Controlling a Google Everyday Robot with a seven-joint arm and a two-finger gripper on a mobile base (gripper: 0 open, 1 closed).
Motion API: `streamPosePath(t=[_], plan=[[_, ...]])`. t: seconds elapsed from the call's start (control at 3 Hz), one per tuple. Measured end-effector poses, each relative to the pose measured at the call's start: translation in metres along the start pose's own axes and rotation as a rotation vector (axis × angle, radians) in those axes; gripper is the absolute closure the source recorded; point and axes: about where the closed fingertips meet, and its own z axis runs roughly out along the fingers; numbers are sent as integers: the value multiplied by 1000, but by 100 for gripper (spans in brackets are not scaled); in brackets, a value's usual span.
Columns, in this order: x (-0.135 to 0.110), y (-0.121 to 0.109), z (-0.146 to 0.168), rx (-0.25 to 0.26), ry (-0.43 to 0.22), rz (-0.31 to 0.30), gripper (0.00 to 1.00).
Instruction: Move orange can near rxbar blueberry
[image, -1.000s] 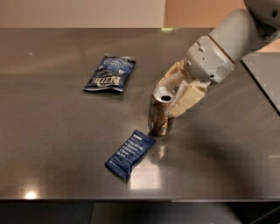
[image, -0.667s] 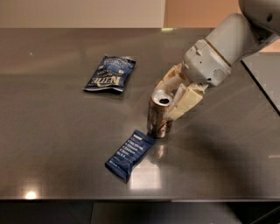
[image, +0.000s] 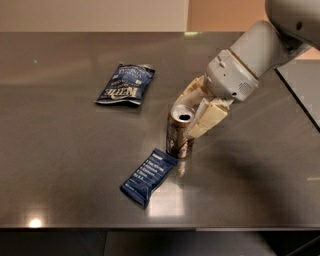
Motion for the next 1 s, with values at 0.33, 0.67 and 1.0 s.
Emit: streamPosePath(t=[0.33,0.67,1.0], plan=[[4,-5,4,2,0,5,12],[3,-6,5,5,-1,3,0],[3,-6,5,5,-1,3,0]])
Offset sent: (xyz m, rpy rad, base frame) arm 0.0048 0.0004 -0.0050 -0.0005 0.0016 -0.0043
